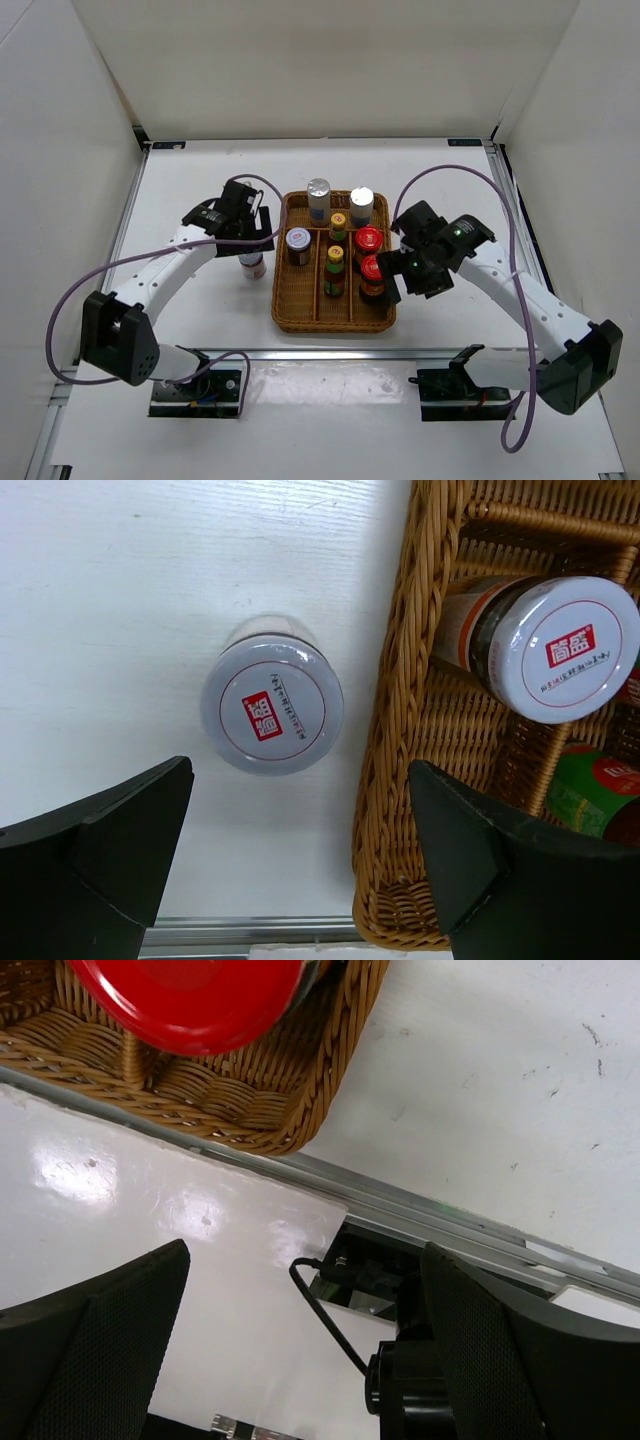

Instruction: Organize the condiment bottles

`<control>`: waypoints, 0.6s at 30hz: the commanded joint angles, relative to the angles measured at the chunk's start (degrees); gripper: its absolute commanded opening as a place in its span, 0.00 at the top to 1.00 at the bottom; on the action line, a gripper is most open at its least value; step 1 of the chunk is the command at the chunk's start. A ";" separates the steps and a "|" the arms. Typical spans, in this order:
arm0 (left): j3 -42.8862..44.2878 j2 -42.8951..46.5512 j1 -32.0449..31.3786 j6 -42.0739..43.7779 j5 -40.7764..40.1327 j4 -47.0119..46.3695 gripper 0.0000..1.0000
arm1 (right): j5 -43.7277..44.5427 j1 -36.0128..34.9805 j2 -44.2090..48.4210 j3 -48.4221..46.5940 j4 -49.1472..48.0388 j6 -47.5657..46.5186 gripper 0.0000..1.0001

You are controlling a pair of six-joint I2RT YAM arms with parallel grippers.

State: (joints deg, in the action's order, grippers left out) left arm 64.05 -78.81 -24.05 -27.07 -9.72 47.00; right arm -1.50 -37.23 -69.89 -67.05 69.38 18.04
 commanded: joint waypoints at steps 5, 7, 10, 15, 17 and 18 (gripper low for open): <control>-0.95 -5.56 0.50 1.31 0.66 -2.71 0.00 | -2.11 0.23 7.13 0.86 -1.26 -2.83 0.00; -0.95 -7.41 0.50 1.93 0.66 -3.23 0.00 | -2.11 0.23 7.83 1.39 -1.79 -2.84 0.00; -0.42 -10.31 1.03 2.46 0.05 -3.23 0.00 | -2.72 0.23 7.84 1.39 -1.80 -3.37 0.00; 0.72 -9.27 1.03 0.37 -0.66 -3.23 0.52 | -2.72 0.23 10.47 1.39 -1.80 -3.37 0.00; 1.77 -5.86 1.03 -0.18 -1.97 -2.62 0.55 | -2.20 0.23 11.00 1.39 -1.80 -3.37 0.00; 2.91 -4.62 1.03 -1.05 -3.02 -2.62 0.57 | -2.19 0.23 11.00 1.39 -1.80 -3.37 0.00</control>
State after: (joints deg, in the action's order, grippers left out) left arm 63.51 -90.28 -23.20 -26.30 -10.22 45.15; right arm -3.31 -37.19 -60.25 -65.78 68.55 15.79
